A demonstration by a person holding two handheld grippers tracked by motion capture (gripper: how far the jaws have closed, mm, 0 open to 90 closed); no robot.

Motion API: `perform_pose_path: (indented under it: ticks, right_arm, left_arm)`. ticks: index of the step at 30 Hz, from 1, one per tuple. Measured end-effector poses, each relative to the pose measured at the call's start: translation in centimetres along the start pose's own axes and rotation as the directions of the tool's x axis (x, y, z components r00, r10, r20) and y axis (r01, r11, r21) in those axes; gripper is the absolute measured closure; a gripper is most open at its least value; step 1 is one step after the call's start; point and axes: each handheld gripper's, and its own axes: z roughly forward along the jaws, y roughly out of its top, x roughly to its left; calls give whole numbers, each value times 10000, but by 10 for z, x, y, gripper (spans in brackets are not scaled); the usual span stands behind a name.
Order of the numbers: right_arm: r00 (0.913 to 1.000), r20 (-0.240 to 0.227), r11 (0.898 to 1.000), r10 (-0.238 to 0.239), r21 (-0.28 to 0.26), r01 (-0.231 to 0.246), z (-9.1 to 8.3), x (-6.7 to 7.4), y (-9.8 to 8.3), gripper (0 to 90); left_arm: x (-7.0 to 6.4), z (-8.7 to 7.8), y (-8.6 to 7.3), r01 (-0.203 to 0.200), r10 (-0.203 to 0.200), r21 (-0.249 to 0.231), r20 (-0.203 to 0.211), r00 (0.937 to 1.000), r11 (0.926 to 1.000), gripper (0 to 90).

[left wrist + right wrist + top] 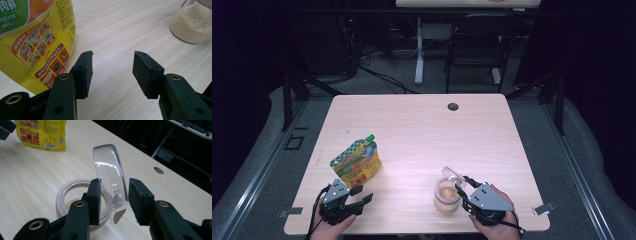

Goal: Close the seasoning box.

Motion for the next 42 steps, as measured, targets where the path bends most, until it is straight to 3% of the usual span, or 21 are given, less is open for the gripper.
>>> perform_pose_path:
  ticks: [8, 12, 28, 39, 42]
  right_arm:
    - [9998, -193, 10000, 16, -20, -16, 2, 5, -3, 578]
    - [9994, -159, 9995, -315, 89, 316, 2, 10, -4, 554]
    - [9975, -530, 9986, -459, 223, 471, 2, 17, -10, 454]
    - [9933, -1093, 9982, -382, 412, 429, 5, 18, -15, 409]
    - [9937, -1113, 9991, -160, 370, 203, 6, 17, -16, 409]
  left_arm:
    - [0, 1, 0, -30, 30, 67, 10, 10000, 10000, 503]
    - [0, 0, 0, -38, 38, -8, -12, 10000, 10000, 503]
    - [2, 0, -1, -10, 10, 68, -43, 10000, 10000, 503]
    - [2, 1, -1, -18, 19, 98, -51, 10000, 10000, 503]
    - [2, 1, -1, -13, 14, 95, -49, 10000, 10000, 503]
